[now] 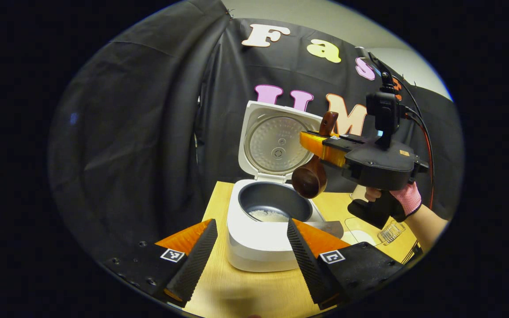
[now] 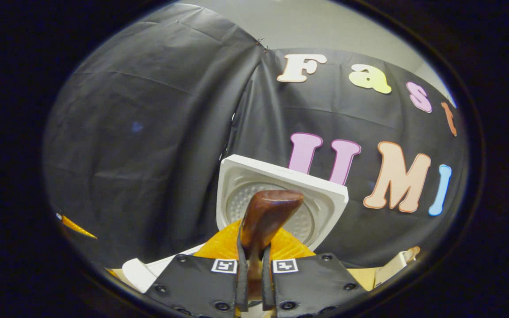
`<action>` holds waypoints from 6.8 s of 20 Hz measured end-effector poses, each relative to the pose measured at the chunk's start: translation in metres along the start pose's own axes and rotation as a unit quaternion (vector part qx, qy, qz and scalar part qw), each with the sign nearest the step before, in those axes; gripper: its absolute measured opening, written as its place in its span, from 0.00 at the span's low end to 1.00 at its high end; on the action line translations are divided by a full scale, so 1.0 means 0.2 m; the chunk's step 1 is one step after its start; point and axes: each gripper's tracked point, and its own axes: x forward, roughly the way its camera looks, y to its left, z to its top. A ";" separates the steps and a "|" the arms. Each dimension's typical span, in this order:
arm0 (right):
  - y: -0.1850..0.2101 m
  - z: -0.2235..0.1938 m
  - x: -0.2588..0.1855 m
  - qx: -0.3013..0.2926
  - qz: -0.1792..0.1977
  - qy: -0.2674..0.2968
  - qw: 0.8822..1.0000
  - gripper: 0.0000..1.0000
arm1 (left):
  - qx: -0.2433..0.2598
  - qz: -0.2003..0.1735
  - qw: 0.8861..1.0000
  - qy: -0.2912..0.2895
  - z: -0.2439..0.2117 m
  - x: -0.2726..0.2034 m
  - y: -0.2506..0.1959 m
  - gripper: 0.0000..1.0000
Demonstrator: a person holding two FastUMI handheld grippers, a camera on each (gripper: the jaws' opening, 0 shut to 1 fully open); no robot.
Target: Close the left gripper, press the button to open the rice cooker; take a wooden spoon from the chopstick holder with the right hand, scoop a spoonful of rice and pour it into the rice cooker, then put the wooden spoon back into the chopstick holder.
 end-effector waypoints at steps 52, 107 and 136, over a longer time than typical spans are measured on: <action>-2.08 -1.44 -1.52 0.188 -0.253 0.174 0.933 0.16 | 0.034 0.078 0.996 -0.016 -0.04 -0.04 -0.80 0.94; -1.59 -0.46 -2.08 0.175 -0.354 0.101 0.913 0.92 | 0.087 0.010 0.995 -0.049 1.24 1.31 -0.39 0.91; -1.50 -0.44 -2.09 0.205 -0.313 0.078 0.924 0.96 | 0.086 0.032 0.995 -0.031 0.37 0.59 -0.34 0.93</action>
